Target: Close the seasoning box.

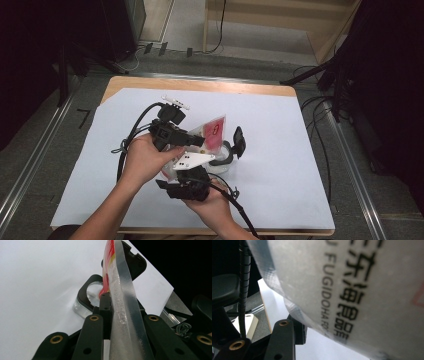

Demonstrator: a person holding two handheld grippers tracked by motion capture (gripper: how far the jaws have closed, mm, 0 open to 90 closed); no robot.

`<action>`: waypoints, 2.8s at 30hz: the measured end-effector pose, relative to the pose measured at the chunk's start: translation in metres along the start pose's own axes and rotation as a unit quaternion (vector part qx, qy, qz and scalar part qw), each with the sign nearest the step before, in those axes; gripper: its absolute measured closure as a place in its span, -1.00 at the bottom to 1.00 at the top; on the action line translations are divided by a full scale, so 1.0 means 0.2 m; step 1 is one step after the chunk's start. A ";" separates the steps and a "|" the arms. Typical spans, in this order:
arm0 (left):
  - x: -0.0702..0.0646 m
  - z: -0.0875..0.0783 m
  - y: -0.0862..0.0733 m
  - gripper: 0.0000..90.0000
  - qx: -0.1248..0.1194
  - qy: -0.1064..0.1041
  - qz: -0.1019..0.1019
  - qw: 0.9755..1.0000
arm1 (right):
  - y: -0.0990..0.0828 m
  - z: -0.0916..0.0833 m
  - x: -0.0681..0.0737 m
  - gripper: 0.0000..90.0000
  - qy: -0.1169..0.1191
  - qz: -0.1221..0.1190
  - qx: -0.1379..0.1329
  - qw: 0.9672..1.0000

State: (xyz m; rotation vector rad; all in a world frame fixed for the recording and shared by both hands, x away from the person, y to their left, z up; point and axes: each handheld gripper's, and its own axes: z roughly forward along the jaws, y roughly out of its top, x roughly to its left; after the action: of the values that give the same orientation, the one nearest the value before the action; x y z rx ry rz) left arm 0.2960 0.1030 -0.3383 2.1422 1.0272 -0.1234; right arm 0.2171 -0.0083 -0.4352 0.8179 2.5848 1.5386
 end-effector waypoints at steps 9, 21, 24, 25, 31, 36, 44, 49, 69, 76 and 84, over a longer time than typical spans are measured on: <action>0.00 0.00 0.00 0.72 0.002 0.000 0.002 1.000 | 0.00 0.00 0.01 0.25 0.004 0.001 -0.001 1.000; 0.01 0.00 0.00 0.72 -0.001 -0.004 -0.002 1.000 | 0.01 0.00 0.01 0.25 0.003 0.003 0.002 1.000; 0.01 0.00 0.00 0.72 -0.001 -0.006 -0.005 1.000 | 0.01 0.00 0.01 0.25 0.003 0.003 0.002 1.000; 0.01 0.00 0.00 0.72 0.001 -0.007 -0.006 1.000 | 0.01 0.00 0.00 0.25 0.003 0.003 0.003 1.000; 0.03 -0.01 0.01 0.72 0.004 -0.014 -0.019 1.000 | 0.02 -0.01 0.01 0.25 0.004 0.004 0.004 1.000; 0.04 -0.01 0.01 0.72 0.005 -0.021 -0.029 0.999 | 0.02 -0.01 0.01 0.25 0.002 0.002 0.006 1.000; 0.05 -0.01 0.01 0.70 0.008 -0.027 -0.039 0.999 | 0.02 -0.01 0.02 0.25 0.001 0.000 0.007 1.000; 0.06 -0.01 0.01 0.70 0.010 -0.028 -0.038 0.999 | 0.02 -0.01 0.02 0.26 0.000 -0.003 0.007 1.000; 0.06 -0.01 0.01 0.74 0.013 -0.028 -0.043 0.999 | 0.03 -0.01 0.02 0.26 0.001 -0.006 0.015 1.000; 0.07 -0.01 0.00 0.75 0.016 -0.030 -0.051 0.998 | 0.03 -0.01 0.03 0.26 0.002 -0.006 0.017 1.000; 0.07 -0.01 0.01 0.72 0.014 -0.027 -0.043 0.999 | 0.03 -0.01 0.03 0.26 0.002 -0.006 0.017 1.000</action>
State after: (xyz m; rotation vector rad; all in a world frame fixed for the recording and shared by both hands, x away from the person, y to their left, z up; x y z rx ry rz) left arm 0.3057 0.1126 -0.3410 2.1083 1.0916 -0.2356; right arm 0.2145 -0.0055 -0.4281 0.8016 2.6209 1.4988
